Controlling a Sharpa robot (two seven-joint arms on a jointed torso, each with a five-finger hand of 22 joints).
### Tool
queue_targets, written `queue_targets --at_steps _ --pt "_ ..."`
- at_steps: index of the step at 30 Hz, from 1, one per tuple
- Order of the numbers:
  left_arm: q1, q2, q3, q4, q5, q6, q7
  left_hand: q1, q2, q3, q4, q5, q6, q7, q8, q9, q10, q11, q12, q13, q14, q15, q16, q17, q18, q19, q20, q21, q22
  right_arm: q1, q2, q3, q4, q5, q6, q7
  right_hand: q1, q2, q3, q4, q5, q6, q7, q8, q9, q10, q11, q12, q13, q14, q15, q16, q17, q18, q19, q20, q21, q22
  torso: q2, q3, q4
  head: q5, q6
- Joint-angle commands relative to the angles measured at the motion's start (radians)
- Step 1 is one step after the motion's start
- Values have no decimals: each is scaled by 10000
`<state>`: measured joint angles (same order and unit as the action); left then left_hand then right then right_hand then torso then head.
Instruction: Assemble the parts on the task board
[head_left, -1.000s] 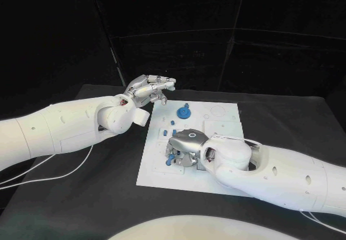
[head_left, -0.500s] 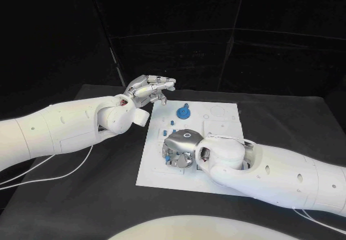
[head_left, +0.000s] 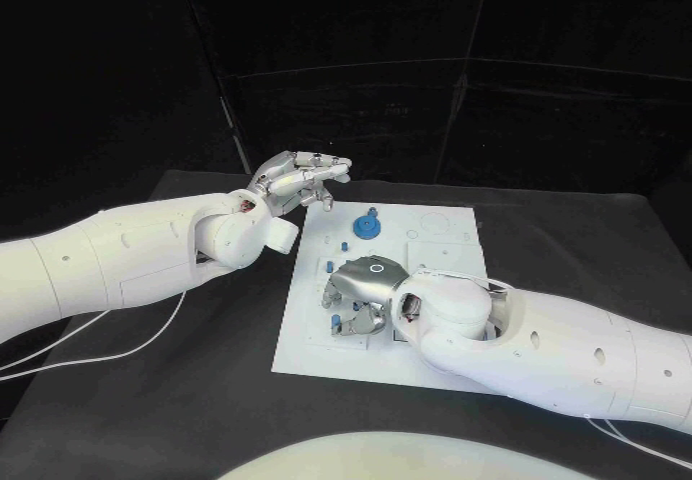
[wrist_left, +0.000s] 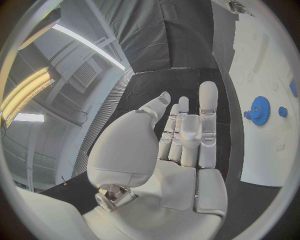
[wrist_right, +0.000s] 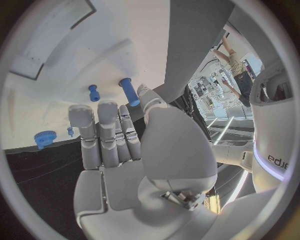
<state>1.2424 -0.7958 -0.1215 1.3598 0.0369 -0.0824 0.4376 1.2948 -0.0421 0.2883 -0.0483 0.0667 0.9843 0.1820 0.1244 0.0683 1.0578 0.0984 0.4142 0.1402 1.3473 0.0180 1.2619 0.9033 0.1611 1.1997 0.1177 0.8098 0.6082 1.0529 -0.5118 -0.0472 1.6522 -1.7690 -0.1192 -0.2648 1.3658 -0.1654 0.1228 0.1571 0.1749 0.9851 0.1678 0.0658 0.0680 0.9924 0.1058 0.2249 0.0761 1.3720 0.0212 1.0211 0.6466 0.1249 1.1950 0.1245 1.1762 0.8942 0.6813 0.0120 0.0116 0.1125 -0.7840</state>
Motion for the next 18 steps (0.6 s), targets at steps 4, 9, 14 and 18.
queue_targets --at_steps 4,9,14,18 --pt "15 10 8 -9 -21 140 14 57 24 -55 15 9 -65 -17 64 -7 -84 12 45 10 -83 -9 26 -8 208 -40 4 -69 -8 -5 -201 1 225 344 -947 248 86 256 -537 46 92 -80 4 29 16 -196 7 417 36 24 -18 152 21 152 27 -7 -31 26 1 0 -4 -31 33" --pt "15 -19 8 -17 -21 132 5 57 24 -55 15 9 -65 -17 64 -7 -84 12 45 10 -83 -9 26 -8 208 -40 4 -69 -8 -14 -672 2 534 1231 -1638 541 268 415 -758 11 363 43 28 81 35 -214 10 731 53 24 -19 150 -63 157 30 -9 -49 -8 -9 -3 -18 -52 32" --pt "15 -42 8 -34 -21 125 3 57 24 -55 15 9 -65 -17 64 -7 -84 12 45 10 -83 -9 26 -8 208 -40 4 -69 -8 8 -1528 11 1121 2457 -2626 916 350 537 -922 11 564 84 13 81 31 33 -39 1133 118 35 -57 105 -180 165 45 -34 -70 -43 -38 -5 -40 -107 62" --pt "14 -45 7 -38 -21 137 6 57 24 -55 15 9 -65 -17 64 -7 -84 12 45 10 -83 -9 26 -8 208 -40 4 -69 -8 123 -2301 16 1581 3581 -3086 999 383 632 -1010 39 624 245 -45 154 55 418 -131 1474 194 185 -131 259 20 114 247 -89 111 229 -34 -7 -2 -298 170"
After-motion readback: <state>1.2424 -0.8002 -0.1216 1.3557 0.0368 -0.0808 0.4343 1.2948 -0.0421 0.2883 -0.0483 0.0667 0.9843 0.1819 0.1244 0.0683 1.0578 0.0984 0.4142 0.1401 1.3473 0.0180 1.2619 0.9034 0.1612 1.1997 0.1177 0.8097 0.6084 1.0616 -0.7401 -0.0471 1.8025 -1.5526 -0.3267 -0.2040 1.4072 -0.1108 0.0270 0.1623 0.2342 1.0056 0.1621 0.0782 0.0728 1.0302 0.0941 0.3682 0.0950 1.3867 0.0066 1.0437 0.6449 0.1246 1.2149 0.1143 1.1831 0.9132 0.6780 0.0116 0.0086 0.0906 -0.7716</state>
